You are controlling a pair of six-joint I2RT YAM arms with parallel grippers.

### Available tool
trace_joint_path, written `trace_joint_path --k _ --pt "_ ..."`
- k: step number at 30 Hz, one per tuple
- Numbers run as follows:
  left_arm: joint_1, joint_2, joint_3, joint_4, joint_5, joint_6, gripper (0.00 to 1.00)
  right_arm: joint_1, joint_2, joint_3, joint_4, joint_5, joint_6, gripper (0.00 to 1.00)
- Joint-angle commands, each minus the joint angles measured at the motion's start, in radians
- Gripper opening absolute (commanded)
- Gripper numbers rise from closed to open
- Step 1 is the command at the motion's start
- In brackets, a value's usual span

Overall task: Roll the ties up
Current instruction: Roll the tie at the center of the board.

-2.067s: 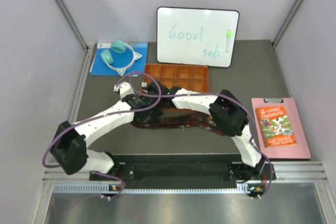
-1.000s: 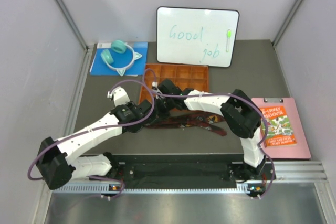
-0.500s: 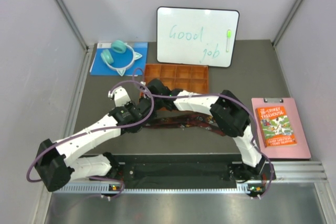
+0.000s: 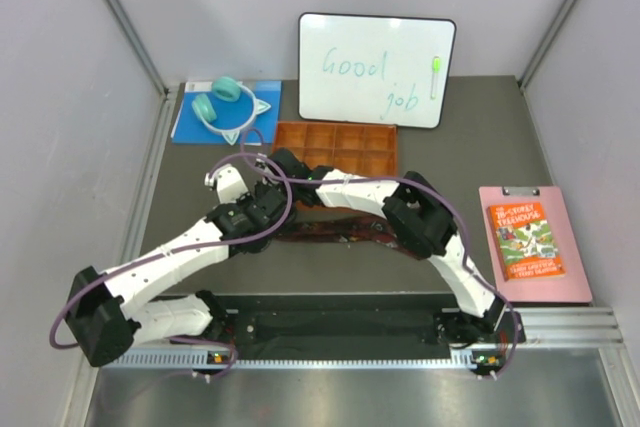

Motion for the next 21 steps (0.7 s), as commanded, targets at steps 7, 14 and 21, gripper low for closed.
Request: trace_joint_path --k 7,14,21 --pt "0.002 -0.021 -0.018 0.040 0.031 0.029 0.00 -0.019 0.028 0.093 -0.035 0.052 -0.020 0.06" --pt "0.000 0.049 -0.048 0.093 0.059 0.026 0.00 -0.026 0.033 0.087 -0.050 0.053 -0.052 0.05" --pt "-0.001 0.092 -0.077 0.156 0.080 0.017 0.00 -0.028 0.061 0.090 -0.063 0.047 -0.072 0.05"
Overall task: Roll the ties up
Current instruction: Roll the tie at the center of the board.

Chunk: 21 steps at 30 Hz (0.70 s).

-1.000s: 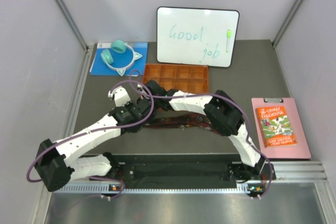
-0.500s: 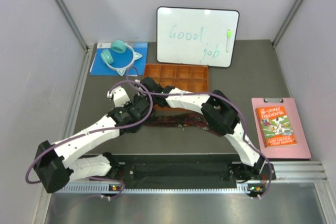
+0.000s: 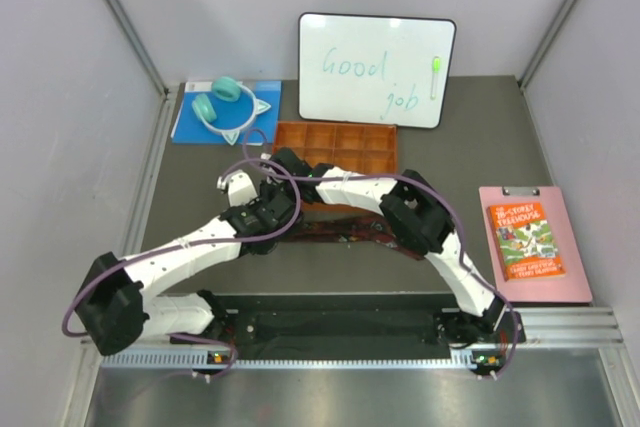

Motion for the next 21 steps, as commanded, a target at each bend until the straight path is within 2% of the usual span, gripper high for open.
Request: trace_joint_path --k 1,13,21 --pt "-0.003 0.023 -0.012 0.071 0.024 -0.004 0.00 -0.005 0.029 0.047 0.008 0.002 -0.029 0.05" --pt "-0.046 0.110 -0.012 0.097 0.037 -0.042 0.00 -0.014 -0.017 -0.016 0.021 0.006 -0.042 0.04" --pt "-0.092 0.196 -0.002 0.059 0.003 -0.105 0.00 -0.019 -0.048 -0.054 -0.008 0.023 -0.061 0.04"
